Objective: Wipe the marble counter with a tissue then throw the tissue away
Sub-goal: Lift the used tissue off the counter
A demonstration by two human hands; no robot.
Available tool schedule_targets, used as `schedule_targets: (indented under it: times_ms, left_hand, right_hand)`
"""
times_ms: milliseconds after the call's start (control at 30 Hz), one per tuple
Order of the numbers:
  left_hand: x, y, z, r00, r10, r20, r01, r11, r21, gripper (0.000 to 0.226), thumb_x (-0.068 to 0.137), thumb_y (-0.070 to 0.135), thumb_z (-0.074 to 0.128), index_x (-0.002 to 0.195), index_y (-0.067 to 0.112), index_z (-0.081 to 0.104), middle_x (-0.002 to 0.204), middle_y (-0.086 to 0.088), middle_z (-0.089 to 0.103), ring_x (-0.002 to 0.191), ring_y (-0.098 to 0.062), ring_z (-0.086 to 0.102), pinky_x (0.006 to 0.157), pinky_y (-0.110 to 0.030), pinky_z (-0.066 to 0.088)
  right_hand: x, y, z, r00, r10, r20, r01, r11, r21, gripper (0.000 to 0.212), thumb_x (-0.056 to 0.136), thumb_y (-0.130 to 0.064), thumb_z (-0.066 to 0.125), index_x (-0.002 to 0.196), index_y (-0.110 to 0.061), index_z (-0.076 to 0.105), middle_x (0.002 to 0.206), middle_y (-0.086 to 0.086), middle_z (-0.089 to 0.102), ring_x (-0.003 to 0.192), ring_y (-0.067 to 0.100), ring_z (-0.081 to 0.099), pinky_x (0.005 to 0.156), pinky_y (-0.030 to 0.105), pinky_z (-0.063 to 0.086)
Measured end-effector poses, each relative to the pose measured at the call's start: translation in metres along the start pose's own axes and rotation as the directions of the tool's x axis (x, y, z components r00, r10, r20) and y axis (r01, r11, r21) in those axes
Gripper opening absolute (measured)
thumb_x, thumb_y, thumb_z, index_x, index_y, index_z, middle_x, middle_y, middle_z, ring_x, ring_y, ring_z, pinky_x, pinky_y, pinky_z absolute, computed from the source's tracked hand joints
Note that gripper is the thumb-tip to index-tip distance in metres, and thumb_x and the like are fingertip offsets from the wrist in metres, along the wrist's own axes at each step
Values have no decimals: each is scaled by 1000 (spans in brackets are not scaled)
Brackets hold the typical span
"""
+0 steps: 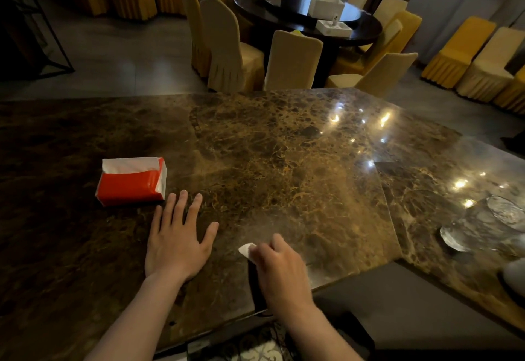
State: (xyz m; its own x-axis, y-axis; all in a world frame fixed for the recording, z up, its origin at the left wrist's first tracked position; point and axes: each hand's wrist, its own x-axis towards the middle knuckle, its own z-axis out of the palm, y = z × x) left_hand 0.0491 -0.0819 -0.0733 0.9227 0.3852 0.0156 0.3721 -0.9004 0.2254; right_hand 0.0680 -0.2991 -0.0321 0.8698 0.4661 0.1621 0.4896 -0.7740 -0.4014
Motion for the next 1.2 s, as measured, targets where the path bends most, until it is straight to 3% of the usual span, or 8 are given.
schedule_targets:
  times_ms: [233,333,433,500,600,700,1033,1200]
  left_hand:
    - [0,2,-4,1000,-4,15,4,1000,1,78,97,72,10,165,33,6,176,-1,1,160,-21,-9,130,-45,-3]
    - [-1,3,-5,1000,-10,9,10,1000,3,78,97,72,10,165,33,6,176,-1,1,160,-21,-9,130,-45,-4]
    - [-1,1,-4,1000,-1,27,1,1000,5,78,97,72,10,165,33,4,176,-1,0,160,-20,-11,130,-45,-5]
    - [-1,1,-4,1000,1,30,-1,1000,-6,80,96,74,9,165,33,3,176,-1,-1,160,-20,-12,130,-46,-5]
    - [1,-2,-5,998,14,60,-13,1000,-9,86,93,79,14,165,32,1,175,-1,-5,160,-20,-14,129,-45,-8]
    - [0,-3,-8,996,31,81,-28,999,-32,88,92,80,19,165,33,1,175,-2,-7,159,-20,-16,129,-45,-9]
    - [-42,-24,-17,998,-51,26,50,999,17,93,86,87,8,164,37,2,176,-1,-1,160,-23,-11,130,-48,-3]
    - [-68,-48,-22,994,-113,11,112,993,24,97,83,91,7,164,38,0,176,-1,-2,160,-24,-12,130,-50,-5]
  right_hand:
    - [21,68,-32,923,333,-193,-349,936,-54,14,93,-9,65,86,-12,76,75,0,50,57,20,51,49,40,49]
    - [17,62,-26,883,395,-252,-382,919,101,14,91,-7,70,94,-17,79,75,-6,53,61,7,51,50,23,41]
    - [15,61,-24,843,502,-192,-444,852,279,14,90,-15,73,99,-23,79,86,-9,63,78,6,59,69,26,50]
    - [15,54,-29,789,613,-37,-517,695,500,13,91,-21,73,98,-30,79,94,-8,71,86,7,64,75,31,55]
    - [14,40,-35,694,677,244,-591,343,730,15,92,-17,73,98,-30,79,97,-2,74,87,17,69,59,26,55]
    - [8,29,-41,698,629,342,-573,204,794,23,92,-5,68,101,-24,78,98,4,73,83,20,69,49,18,51]
    - [-3,5,-38,761,548,348,-570,306,763,31,93,0,65,101,-28,77,99,3,73,84,18,69,53,18,50]
    - [-17,-27,-37,884,393,253,-451,577,681,29,88,-7,74,97,-34,77,92,-7,73,86,9,69,59,15,52]
